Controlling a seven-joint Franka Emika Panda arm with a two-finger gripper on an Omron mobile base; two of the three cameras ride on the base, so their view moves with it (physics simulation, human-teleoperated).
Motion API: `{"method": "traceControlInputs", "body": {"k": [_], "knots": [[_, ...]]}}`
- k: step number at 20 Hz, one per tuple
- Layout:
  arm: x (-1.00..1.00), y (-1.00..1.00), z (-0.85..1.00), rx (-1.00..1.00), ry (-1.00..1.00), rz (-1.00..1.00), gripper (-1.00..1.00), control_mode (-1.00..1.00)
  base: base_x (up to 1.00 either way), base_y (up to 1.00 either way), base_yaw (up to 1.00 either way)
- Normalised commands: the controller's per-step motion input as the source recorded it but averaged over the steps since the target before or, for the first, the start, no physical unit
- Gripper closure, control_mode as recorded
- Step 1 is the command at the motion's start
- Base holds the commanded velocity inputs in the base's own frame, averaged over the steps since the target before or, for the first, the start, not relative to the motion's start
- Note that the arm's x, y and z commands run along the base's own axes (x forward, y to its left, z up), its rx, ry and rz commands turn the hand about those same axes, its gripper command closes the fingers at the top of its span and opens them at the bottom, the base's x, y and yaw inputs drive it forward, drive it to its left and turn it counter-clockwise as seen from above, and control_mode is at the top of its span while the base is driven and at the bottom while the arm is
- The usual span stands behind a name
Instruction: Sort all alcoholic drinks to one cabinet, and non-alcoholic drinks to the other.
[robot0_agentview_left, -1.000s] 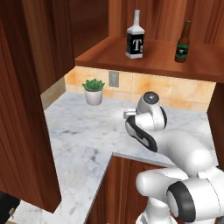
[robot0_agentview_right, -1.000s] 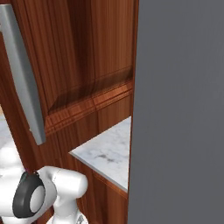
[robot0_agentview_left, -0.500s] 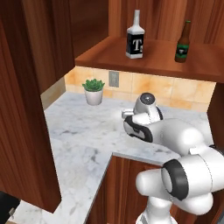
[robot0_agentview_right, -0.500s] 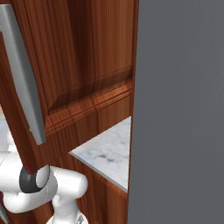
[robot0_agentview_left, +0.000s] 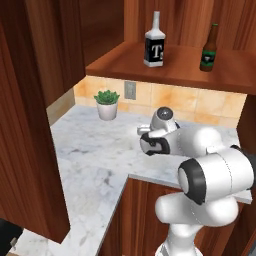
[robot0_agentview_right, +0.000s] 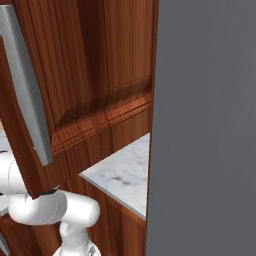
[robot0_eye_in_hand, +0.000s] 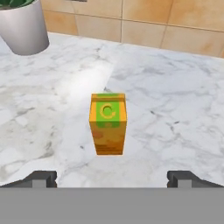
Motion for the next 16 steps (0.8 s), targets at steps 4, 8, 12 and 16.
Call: {"method": "traceControlInputs", "body": {"k": [4, 8, 12, 16], "knots": [[0.28, -0.02, -0.12, 0.0, 0.0, 0.0, -1.0, -1.0, 0.0, 0.0, 0.0], [0.29, -0.01, -0.11, 0.0, 0.0, 0.0, -1.0, -1.0, 0.0, 0.0, 0.0], [0.29, -0.01, -0.13, 0.0, 0.0, 0.0, -1.0, -1.0, 0.0, 0.0, 0.0], [0.27, -0.01, -0.17, 0.0, 0.0, 0.0, -1.0, -1.0, 0.0, 0.0, 0.0]]}}
